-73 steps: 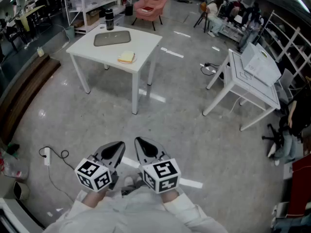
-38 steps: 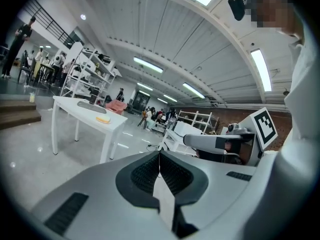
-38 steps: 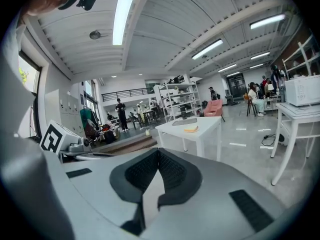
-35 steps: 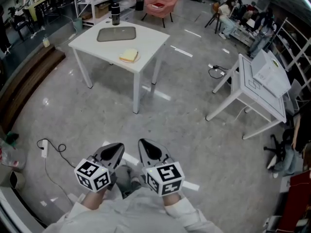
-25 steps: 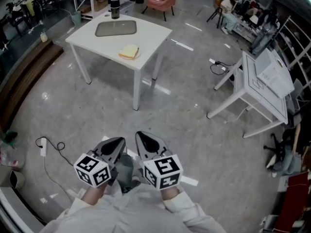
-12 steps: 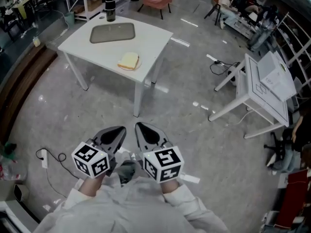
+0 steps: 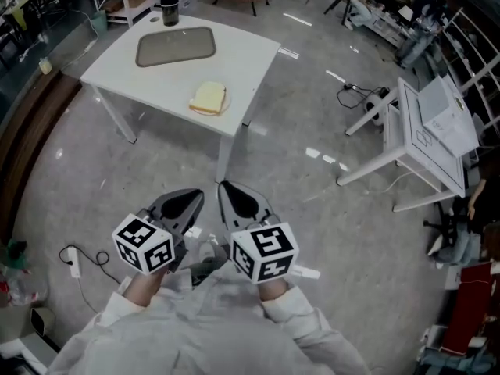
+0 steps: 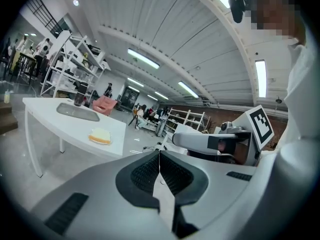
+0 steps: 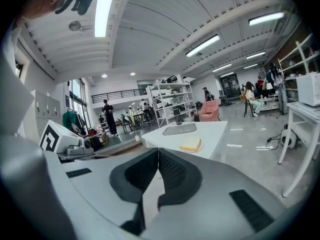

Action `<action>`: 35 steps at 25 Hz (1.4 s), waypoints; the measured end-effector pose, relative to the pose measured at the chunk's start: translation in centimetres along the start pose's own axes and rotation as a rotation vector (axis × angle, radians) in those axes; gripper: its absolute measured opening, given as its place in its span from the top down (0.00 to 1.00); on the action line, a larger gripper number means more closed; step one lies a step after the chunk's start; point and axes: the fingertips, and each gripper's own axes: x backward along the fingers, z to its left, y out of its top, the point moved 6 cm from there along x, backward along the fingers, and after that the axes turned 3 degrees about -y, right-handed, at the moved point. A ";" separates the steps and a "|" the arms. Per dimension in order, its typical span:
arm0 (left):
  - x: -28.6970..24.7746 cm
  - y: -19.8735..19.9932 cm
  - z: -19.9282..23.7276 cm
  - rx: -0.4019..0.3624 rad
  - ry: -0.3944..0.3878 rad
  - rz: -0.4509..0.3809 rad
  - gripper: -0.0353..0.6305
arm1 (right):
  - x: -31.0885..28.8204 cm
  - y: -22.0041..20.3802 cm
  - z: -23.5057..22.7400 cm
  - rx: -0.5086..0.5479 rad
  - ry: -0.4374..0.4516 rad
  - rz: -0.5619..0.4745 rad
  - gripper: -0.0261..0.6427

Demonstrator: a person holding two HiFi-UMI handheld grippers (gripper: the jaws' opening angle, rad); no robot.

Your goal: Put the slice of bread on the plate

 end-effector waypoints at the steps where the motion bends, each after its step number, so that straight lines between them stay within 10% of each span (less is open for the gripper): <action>1: -0.2 0.0 0.4 0.003 -0.005 0.005 0.93 | -0.3 0.0 -0.1 -0.003 -0.005 0.004 0.94; 35: -15.0 8.8 15.8 0.041 0.063 0.030 0.93 | -18.5 7.3 -13.6 -0.015 0.068 0.077 0.94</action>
